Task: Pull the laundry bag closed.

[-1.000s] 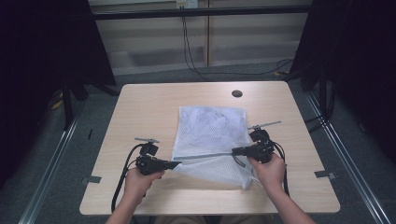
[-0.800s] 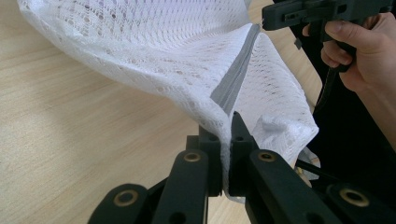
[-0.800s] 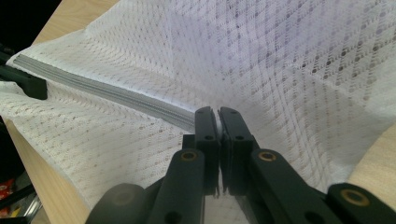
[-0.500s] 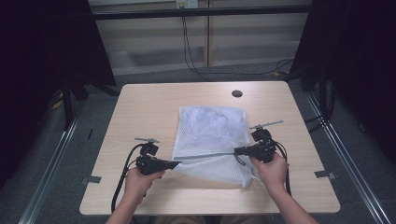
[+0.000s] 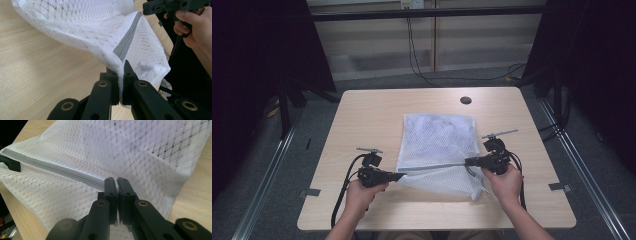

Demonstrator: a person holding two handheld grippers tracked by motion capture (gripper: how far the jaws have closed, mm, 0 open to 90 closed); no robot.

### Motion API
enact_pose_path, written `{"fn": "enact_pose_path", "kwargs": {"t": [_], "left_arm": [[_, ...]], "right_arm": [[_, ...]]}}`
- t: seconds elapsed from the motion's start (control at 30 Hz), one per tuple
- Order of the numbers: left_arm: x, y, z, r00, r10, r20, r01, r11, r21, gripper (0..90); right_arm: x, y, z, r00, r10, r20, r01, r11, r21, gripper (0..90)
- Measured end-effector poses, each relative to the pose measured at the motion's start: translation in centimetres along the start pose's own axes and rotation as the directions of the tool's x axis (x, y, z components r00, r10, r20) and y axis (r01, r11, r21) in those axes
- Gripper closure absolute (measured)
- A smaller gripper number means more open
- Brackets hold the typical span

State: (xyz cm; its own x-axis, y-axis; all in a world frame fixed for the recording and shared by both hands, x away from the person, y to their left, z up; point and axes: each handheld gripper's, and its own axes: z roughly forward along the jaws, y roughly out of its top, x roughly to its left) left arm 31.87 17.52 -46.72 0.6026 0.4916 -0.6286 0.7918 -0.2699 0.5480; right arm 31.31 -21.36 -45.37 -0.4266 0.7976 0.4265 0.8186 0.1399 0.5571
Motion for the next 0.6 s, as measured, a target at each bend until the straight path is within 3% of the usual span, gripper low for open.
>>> {"fn": "enact_pose_path", "kwargs": {"t": [0.6], "left_arm": [[-0.07, -0.01, -0.12, 0.9999, -0.012, -0.005, 0.012, 0.9999, -0.006, 88.6]], "right_arm": [[-0.70, -0.60, -0.81, 0.9996, 0.013, 0.023, -0.013, 1.000, -0.005, 86.9]]}}
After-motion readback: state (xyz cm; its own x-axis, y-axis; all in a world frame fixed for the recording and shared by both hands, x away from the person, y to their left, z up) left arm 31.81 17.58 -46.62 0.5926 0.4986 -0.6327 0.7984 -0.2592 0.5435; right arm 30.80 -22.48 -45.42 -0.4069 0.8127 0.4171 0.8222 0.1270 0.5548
